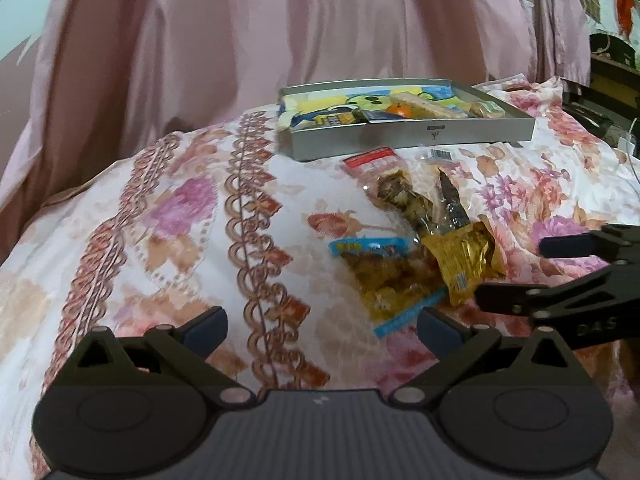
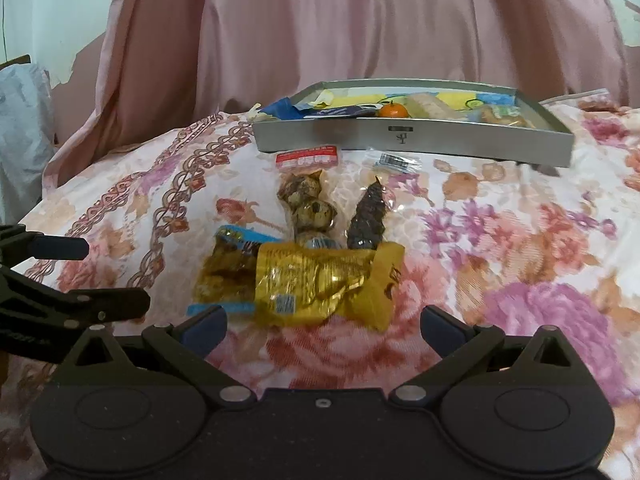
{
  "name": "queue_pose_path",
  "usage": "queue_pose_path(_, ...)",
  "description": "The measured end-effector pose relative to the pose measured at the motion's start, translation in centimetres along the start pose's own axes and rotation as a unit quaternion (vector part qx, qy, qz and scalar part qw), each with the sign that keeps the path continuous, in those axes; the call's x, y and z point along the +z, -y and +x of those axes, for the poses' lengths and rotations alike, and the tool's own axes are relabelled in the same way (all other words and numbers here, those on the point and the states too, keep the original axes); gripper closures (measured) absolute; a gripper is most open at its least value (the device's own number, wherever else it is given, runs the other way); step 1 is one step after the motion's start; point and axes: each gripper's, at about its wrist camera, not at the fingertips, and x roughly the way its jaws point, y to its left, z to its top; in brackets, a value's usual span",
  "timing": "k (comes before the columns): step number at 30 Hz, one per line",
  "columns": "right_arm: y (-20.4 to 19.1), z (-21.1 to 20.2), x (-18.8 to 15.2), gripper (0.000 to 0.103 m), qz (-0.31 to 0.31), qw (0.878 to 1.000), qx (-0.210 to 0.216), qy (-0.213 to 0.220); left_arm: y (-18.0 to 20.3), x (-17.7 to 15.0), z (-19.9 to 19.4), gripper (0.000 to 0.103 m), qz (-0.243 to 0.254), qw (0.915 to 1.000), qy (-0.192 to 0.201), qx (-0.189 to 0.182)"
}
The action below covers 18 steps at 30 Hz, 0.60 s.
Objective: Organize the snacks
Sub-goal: 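Open both tools over the tray and move them back over the snack pile, then grasp the large gold snack packet with the right tool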
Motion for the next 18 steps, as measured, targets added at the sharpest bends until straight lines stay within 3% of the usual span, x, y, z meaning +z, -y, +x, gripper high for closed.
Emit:
queue_pose_path(12, 1.4, 6.8, 1.6, 0.001, 0.016, 0.999, 0.023, -0.023, -0.1, 1.3, 3.1, 0.0, 0.008, 0.9999, -0.007, 0.007)
queue_pose_path(18, 2.1, 6.8, 1.4, 0.001, 0.022, 0.999, 0.046, -0.014, 0.4, 1.5, 4.2, 0.0, 0.015, 0.9998, -0.013, 0.001)
